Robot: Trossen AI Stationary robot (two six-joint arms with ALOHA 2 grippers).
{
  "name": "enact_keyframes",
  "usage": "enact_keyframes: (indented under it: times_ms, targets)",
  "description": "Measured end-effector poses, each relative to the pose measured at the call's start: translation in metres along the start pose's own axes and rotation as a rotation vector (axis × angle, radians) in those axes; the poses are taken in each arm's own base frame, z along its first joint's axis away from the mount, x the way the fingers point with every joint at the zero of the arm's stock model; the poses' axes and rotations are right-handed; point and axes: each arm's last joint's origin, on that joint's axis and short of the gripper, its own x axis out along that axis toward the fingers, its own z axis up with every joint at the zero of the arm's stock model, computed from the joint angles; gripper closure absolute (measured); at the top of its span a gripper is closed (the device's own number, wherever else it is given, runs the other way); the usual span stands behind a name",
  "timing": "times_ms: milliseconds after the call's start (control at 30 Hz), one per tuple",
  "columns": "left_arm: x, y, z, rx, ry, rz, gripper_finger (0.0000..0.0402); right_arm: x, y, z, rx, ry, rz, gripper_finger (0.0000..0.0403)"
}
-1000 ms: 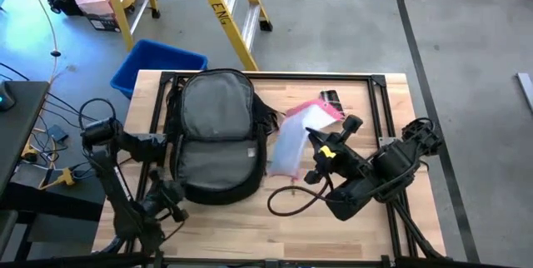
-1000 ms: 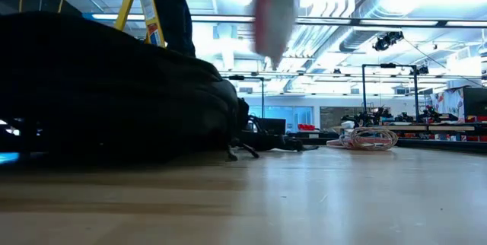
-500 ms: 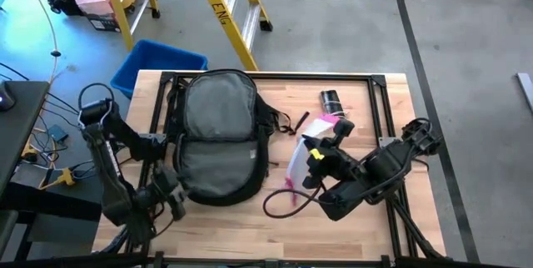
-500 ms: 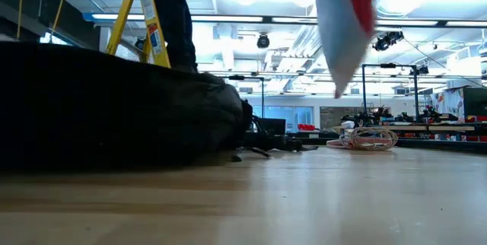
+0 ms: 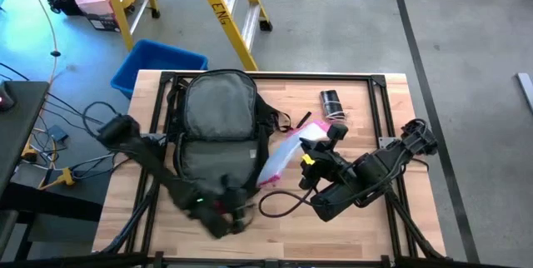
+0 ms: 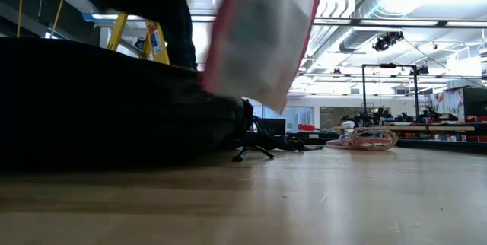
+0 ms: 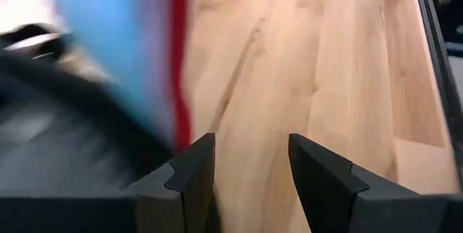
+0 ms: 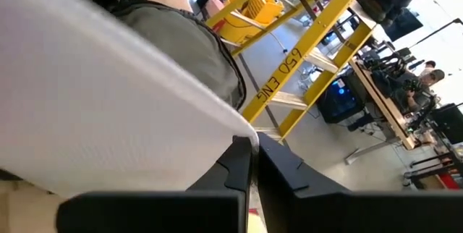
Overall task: Unpack backpack
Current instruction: Remove the pink zip bag in the black backpack
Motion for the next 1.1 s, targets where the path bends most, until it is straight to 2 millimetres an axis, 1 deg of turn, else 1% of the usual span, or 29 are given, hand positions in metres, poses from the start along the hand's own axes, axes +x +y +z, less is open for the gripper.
enact_keyframes:
  times_ms: [67, 133, 200, 267, 333, 467, 600, 700, 800, 867, 967, 1100]
  targets:
    - [0.026, 0.008, 0.001, 0.018, 0.032, -0.016, 0.0248, 0.0, -0.001, 0.0, 0.003, 0.003, 0.007, 0.0403]
    - [0.048, 0.025, -0.003, 0.039, 0.114, 0.035, 0.0248, 0.0, -0.001, 0.0, 0.002, 0.005, 0.01, 0.0403]
    - [0.061, 0.044, -0.011, 0.042, 0.225, 0.111, 0.0248, -0.001, 0.0, 0.0, 0.0, 0.005, 0.013, 0.0403]
    - [0.063, 0.057, -0.015, 0.046, 0.307, 0.186, 0.0248, -0.004, 0.0, -0.001, -0.003, 0.002, 0.021, 0.0403]
    - [0.059, 0.066, -0.022, 0.083, 0.38, 0.275, 0.0248, -0.005, 0.001, -0.001, -0.005, -0.001, 0.025, 0.0403]
    - [0.046, 0.077, -0.034, 0.136, 0.442, 0.442, 0.0248, -0.01, 0.002, -0.002, -0.008, -0.007, 0.041, 0.0403]
    - [0.031, 0.087, -0.036, 0.116, 0.471, 0.53, 0.0249, -0.012, 0.003, -0.002, -0.003, -0.009, 0.051, 0.0403]
    - [0.023, 0.098, -0.039, 0.081, 0.437, 0.563, 0.0257, -0.015, 0.005, -0.003, 0.005, -0.008, 0.069, 0.0403]
    - [0.015, 0.108, -0.039, 0.04, 0.403, 0.551, 0.0271, -0.016, 0.006, -0.004, 0.01, -0.004, 0.084, 0.0403]
    - [0.011, 0.109, -0.036, 0.019, 0.358, 0.516, 0.0279, -0.018, 0.007, -0.004, 0.008, -0.005, 0.094, 0.0403]
    - [0.003, 0.102, -0.025, 0.021, 0.264, 0.451, 0.0286, -0.019, 0.008, -0.005, 0.012, 0.024, 0.142, 0.0403]
    - [-0.015, 0.086, -0.006, -0.018, 0.11, 0.328, 0.0287, -0.017, 0.01, -0.006, 0.036, 0.095, 0.239, 0.0403]
